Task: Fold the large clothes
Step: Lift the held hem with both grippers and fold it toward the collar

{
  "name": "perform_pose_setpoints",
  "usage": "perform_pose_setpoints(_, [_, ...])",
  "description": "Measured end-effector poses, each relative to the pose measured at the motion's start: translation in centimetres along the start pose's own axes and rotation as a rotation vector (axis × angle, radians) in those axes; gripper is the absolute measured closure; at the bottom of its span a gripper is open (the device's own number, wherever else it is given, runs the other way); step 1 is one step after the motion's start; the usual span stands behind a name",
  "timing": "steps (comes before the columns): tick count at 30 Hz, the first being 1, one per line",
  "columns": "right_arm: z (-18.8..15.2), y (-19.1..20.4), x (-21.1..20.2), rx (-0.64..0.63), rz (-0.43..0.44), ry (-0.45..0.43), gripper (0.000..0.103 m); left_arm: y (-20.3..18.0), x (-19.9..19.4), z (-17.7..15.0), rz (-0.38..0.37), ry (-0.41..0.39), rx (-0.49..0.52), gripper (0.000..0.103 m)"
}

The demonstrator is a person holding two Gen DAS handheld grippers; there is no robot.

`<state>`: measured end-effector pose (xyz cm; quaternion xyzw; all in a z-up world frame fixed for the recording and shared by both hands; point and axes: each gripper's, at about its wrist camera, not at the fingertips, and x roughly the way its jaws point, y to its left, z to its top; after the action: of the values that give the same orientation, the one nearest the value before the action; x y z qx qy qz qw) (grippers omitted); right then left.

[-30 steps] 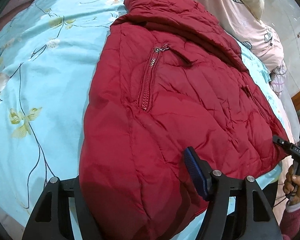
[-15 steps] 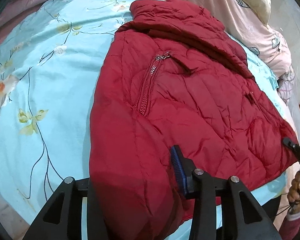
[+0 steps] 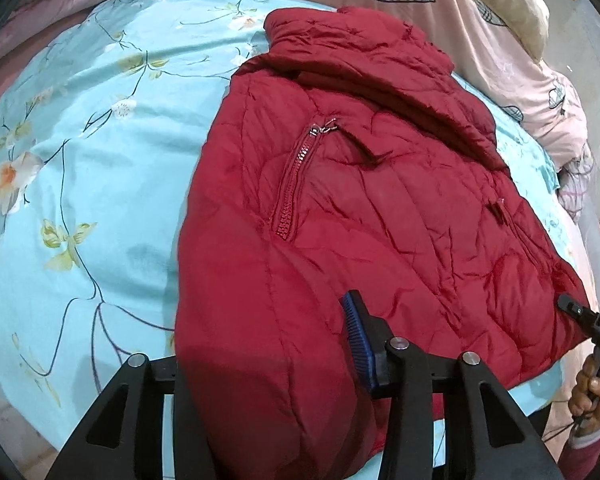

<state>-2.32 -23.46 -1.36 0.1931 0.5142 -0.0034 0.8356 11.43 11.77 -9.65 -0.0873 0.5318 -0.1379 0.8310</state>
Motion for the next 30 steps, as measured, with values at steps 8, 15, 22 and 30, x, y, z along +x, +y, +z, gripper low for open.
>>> perform_pose_setpoints(8, [-1.5,0.1,0.7,-0.043,-0.098,0.01,0.066,0.7,0.8,-0.5,-0.032,0.049,0.075,0.057])
perform_pose_setpoints(15, [-1.7,-0.8,0.1,0.024,-0.068,-0.017,0.081,1.6,0.3,-0.9,-0.116,0.013,0.159,0.084])
perform_pose_setpoints(22, [-2.6,-2.3,-1.6,0.065,0.021,-0.025,0.083,2.3,-1.7,-1.9,-0.184,-0.002,0.183,0.086])
perform_pose_setpoints(30, [0.7,-1.6,-2.9,0.039,0.137,-0.095,0.083,3.5,-4.3,1.0,-0.282,-0.117,0.13,0.087])
